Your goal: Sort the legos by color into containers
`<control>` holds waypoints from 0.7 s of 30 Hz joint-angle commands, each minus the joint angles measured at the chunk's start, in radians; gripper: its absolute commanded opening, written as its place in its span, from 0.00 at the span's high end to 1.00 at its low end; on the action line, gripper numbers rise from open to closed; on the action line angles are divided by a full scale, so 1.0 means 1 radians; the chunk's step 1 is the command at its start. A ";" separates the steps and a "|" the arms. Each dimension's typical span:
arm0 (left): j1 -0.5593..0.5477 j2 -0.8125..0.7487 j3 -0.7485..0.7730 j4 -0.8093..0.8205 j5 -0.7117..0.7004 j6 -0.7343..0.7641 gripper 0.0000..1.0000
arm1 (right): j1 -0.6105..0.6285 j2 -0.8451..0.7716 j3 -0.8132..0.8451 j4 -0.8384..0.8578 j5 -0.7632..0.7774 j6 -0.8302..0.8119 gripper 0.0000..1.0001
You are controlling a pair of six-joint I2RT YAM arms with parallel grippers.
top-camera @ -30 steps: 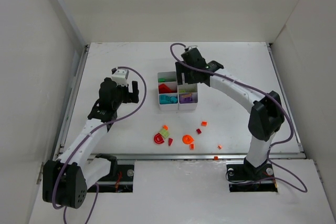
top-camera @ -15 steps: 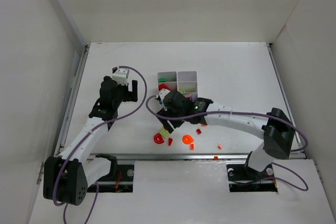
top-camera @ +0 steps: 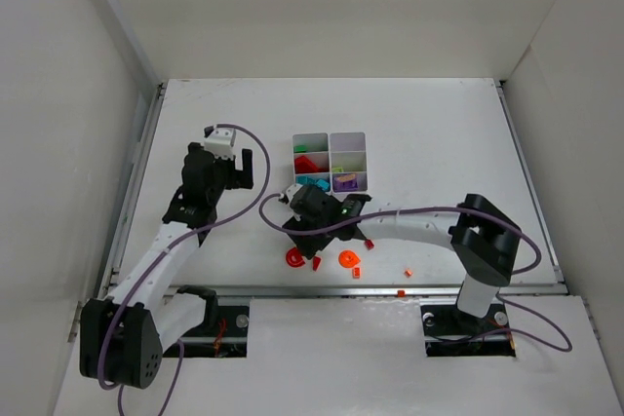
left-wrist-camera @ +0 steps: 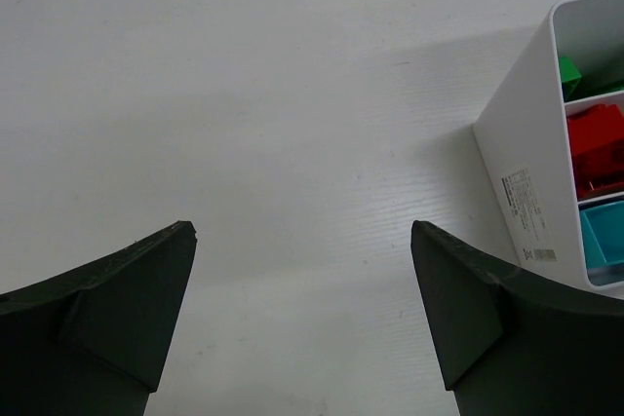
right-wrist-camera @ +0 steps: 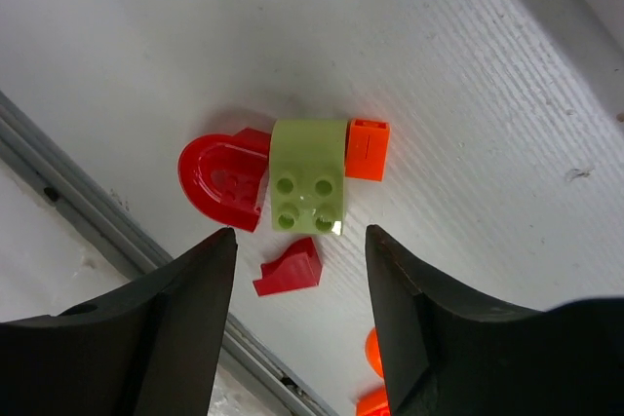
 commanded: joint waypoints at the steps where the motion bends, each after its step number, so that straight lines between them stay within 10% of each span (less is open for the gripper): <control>1: 0.005 -0.040 -0.015 0.015 -0.011 -0.013 0.09 | 0.001 0.034 -0.002 0.089 -0.017 0.053 0.40; 11: 0.005 -0.058 -0.024 -0.003 -0.011 -0.013 0.09 | 0.011 0.103 0.018 0.067 0.022 0.093 0.49; 21: 0.005 -0.047 -0.024 -0.003 0.003 -0.024 0.09 | 0.011 0.114 0.039 0.038 0.031 0.093 0.87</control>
